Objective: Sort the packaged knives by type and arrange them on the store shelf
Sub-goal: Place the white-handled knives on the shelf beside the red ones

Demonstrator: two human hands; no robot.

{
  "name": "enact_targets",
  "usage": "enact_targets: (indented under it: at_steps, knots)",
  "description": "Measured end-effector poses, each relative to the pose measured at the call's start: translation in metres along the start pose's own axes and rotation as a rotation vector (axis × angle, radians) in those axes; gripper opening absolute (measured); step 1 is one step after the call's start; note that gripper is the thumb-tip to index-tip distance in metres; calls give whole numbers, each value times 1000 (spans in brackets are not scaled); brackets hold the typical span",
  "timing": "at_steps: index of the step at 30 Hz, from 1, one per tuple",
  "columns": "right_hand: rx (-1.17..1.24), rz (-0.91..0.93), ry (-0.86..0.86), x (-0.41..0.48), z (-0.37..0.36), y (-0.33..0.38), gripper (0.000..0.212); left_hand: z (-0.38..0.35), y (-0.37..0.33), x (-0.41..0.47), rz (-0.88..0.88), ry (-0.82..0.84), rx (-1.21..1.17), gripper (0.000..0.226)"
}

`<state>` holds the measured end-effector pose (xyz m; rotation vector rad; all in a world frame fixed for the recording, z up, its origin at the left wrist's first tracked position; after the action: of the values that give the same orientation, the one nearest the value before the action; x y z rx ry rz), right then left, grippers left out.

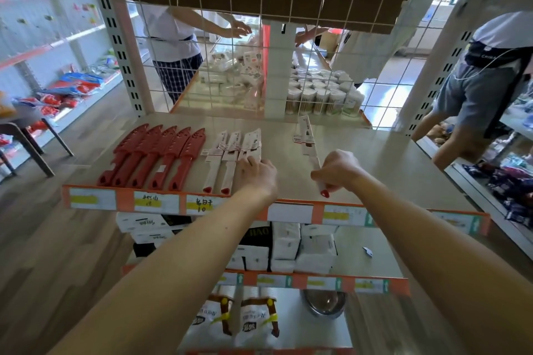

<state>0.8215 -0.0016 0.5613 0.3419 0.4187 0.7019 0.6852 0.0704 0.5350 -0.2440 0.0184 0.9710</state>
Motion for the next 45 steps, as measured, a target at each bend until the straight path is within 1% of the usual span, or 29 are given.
enact_targets:
  at_steps: [4, 10, 14, 19, 24, 31, 33, 36, 39, 42, 45]
  knots:
    - [-4, 5, 2, -1, -1, -1, 13, -3, -4, -1, 4, 10, -2, 42]
    - [-6, 5, 1, 0, -2, -2, 18, -4, -9, 2, 3, 25, -61, 42]
    - [-25, 10, 10, 3, -4, 1, 14, -6, -9, 2, -2, 44, -52, 39]
    - [-27, 42, 14, 7, -8, 9, 14, -1, -3, 3, -37, -14, 2, 35]
    - [-30, 79, 24, 8, -13, 20, 17, -1, 4, 9, -76, -7, -64, 30]
    - [-75, 100, 31, 8, -22, 32, 25, 2, 18, 10, -82, 2, -53, 44]
    - [-66, 109, 42, 7, -25, 35, 27, 3, 23, 9, -88, 34, -93, 46]
    - [-71, 135, 45, 6, -29, 39, 28, 6, 31, 9, -68, 126, -171, 51]
    - [-77, 150, 46, 4, -32, 42, 27, 6, 35, 10, -62, 166, -132, 52]
    - [-79, 154, 46, 2, -34, 43, 28, 6, 35, 8, -60, 186, -140, 52]
    - [-87, 167, 37, 0, -36, 44, 29, 4, 36, 8, -67, 170, -146, 51]
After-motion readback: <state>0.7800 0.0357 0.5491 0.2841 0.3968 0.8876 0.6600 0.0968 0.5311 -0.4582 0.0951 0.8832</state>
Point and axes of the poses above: each hand's wrist, its own x-axis towards the middle knuckle, its own z-axis out of the back of the hand, y = z × x, the point moved 1 cm from there along x, towards the middle knuckle, and after that the axes turned 6 degrees about -x, right-handed, at the moved point
